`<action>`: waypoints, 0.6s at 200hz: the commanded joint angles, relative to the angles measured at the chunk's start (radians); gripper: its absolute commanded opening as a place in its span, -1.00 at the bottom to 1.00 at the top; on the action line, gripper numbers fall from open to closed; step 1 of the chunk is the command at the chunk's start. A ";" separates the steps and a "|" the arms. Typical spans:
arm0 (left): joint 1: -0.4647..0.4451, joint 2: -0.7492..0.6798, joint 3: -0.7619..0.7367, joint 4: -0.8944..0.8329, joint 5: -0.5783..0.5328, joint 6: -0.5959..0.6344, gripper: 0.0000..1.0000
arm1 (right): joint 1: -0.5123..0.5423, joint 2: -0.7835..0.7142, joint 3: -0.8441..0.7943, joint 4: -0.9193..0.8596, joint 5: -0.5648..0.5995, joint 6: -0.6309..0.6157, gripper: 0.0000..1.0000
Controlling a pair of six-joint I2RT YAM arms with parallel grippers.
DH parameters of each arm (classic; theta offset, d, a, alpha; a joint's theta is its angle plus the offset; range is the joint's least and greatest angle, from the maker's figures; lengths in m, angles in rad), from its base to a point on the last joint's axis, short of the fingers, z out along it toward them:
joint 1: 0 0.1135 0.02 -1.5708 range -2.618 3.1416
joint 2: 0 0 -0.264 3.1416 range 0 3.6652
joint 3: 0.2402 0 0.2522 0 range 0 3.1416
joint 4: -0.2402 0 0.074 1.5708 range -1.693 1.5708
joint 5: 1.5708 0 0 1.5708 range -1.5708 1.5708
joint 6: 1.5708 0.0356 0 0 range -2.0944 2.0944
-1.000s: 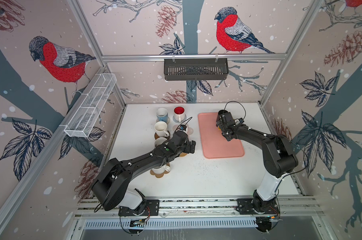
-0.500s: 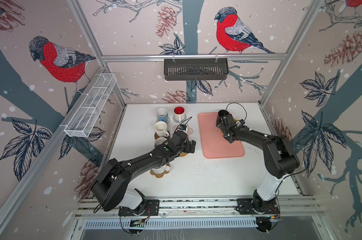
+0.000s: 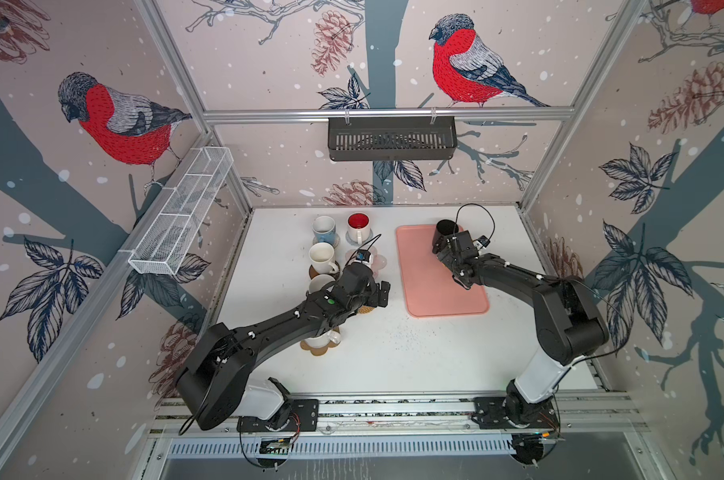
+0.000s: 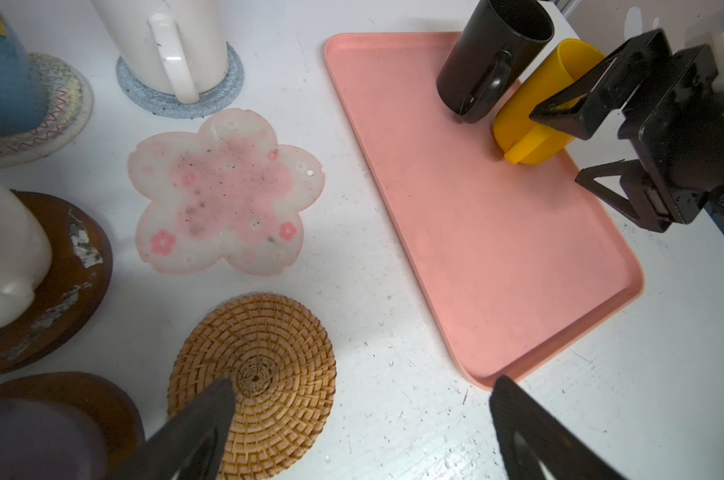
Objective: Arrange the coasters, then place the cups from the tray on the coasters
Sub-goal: 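Close the right gripper on the yellow mug's rim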
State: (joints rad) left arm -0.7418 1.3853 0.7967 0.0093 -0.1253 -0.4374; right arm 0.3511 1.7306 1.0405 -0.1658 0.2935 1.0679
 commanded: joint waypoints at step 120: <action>-0.006 -0.003 0.044 -0.052 -0.074 0.014 0.92 | -0.068 -0.023 -0.028 0.018 -0.081 -0.316 0.28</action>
State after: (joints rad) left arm -0.7479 1.3907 0.8215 -0.0250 -0.1680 -0.4370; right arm 0.2932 1.6882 1.0008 -0.1482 0.2443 0.8078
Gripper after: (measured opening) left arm 0.962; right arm 0.652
